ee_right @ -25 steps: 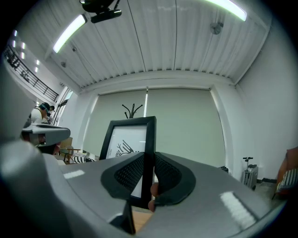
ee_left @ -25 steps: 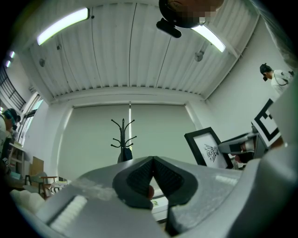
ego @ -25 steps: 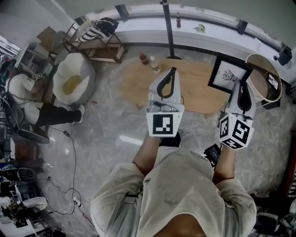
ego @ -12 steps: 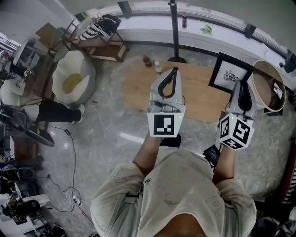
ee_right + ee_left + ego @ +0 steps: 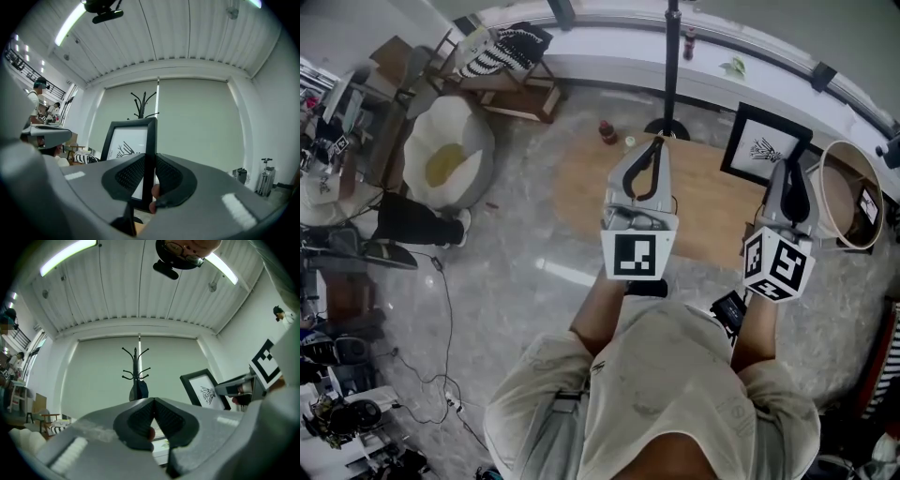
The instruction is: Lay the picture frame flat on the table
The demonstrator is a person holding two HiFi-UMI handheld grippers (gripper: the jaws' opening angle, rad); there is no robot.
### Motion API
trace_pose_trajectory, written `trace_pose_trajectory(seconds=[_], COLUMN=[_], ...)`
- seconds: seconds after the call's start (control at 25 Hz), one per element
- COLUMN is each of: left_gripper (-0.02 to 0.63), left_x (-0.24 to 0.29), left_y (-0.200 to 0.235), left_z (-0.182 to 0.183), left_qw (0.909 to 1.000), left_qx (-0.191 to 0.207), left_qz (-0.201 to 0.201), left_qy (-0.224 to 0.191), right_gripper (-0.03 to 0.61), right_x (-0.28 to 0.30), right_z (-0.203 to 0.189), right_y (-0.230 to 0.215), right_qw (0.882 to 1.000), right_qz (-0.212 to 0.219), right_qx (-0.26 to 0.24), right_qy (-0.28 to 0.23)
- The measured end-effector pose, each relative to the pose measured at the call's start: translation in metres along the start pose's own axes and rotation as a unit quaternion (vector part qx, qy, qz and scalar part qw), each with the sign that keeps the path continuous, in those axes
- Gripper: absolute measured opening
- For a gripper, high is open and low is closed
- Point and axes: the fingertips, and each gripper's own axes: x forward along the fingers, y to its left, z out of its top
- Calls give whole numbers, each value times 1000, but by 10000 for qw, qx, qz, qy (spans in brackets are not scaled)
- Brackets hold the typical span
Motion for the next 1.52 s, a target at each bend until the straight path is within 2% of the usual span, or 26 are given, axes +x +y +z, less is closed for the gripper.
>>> trace_pose_trajectory(seconds=[0.32,0.44,0.72,1.04,1.2,1.52], left_gripper=[5,5,5,5,5,5], left_x=[49,65,81,87,94,140], left_y=[52,59,75,72,73,59], left_z=[-8,-10,-23,-38,-48,-66], left_qw=[10000,9999,9998,9997,9997,9993], left_qx=[-53,-9,-220,-221,-218,-223], left_qz=[50,16,3,-84,12,-19], left_qy=[-39,-101,-4,91,137,301], right_gripper=[71,71,71,71,71,71], right_x=[62,77,94,102,111,151], right_z=[5,2,0,-15,-23,-42], right_y=[33,33,38,39,35,4], right_qw=[9999,9999,9997,9995,9996,9992], right_qz=[76,21,-42,-61,-5,-33], right_qx=[-70,-121,-200,-181,-145,18], right_qy=[26,69,145,251,234,398])
